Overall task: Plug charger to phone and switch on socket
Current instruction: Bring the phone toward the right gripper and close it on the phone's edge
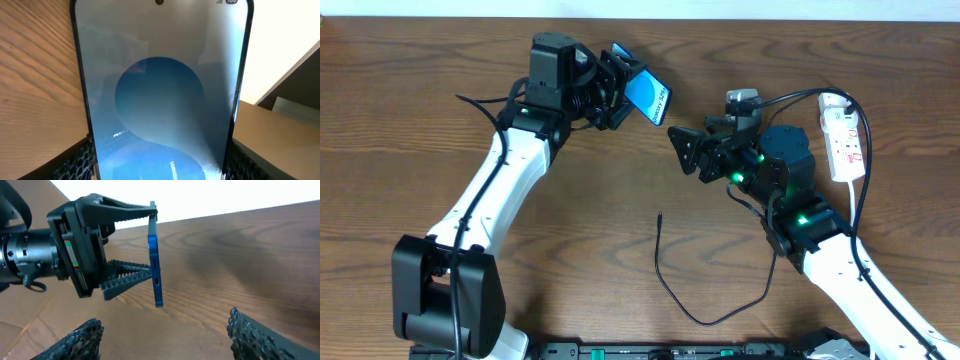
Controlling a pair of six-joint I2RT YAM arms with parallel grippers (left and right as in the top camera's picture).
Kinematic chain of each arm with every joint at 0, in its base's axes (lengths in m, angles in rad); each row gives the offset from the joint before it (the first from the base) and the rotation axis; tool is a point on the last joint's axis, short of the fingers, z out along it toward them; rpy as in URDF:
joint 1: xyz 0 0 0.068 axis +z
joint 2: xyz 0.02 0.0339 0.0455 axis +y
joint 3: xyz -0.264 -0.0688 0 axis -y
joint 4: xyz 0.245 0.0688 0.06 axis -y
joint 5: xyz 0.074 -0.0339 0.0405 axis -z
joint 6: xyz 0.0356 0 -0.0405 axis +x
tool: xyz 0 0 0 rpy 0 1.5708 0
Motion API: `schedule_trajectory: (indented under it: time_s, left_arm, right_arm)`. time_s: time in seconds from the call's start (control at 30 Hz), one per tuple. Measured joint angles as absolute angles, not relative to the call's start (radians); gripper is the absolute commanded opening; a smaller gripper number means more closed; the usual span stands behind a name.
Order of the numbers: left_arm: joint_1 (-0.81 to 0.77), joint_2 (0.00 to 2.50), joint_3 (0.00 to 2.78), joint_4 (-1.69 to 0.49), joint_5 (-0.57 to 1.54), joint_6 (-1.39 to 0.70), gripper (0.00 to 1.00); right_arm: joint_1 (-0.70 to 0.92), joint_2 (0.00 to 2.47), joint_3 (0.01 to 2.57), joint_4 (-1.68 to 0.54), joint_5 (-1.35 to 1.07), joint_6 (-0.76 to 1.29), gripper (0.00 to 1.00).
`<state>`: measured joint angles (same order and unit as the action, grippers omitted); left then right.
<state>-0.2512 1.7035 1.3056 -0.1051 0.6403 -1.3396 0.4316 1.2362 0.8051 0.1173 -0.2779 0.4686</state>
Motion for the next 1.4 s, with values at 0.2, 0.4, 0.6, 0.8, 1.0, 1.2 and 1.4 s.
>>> schedule_trajectory:
  time_s: [0.2, 0.4, 0.6, 0.8, 1.0, 1.2, 1.4]
  left_arm:
    - [-0.260, 1.703, 1.306, -0.105, 0.640, -1.340, 0.07]
    - [-0.270, 1.703, 1.306, -0.105, 0.640, -1.340, 0.07]
    - [-0.294, 1.703, 1.306, -0.105, 0.640, -1.340, 0.07]
    - [-0.318, 1.703, 1.306, -0.105, 0.640, -1.340, 0.07]
    - [-0.340, 1.703, 1.306, -0.105, 0.640, -1.340, 0.07]
    - [-0.363, 1.703, 1.306, -0.105, 0.640, -1.340, 0.07]
    - [-0.379, 1.703, 1.306, -0.105, 0.640, -1.340, 0.08]
  right_arm:
    - [0.432, 1.236, 0.805, 0.117, -0.276, 0.495, 0.80]
    - [0.443, 1.236, 0.805, 0.114, -0.273, 0.492, 0.79]
    - [0.446, 1.237, 0.805, 0.113, -0.273, 0.484, 0.79]
    - [0.446, 1.257, 0.805, 0.112, -0.273, 0.448, 0.78]
    - [0.446, 1.267, 0.805, 0.110, -0.273, 0.432, 0.77]
    - [0.446, 1.270, 0.805, 0.114, -0.273, 0.428, 0.75]
    - [0.446, 1.270, 0.805, 0.115, -0.273, 0.427, 0.73]
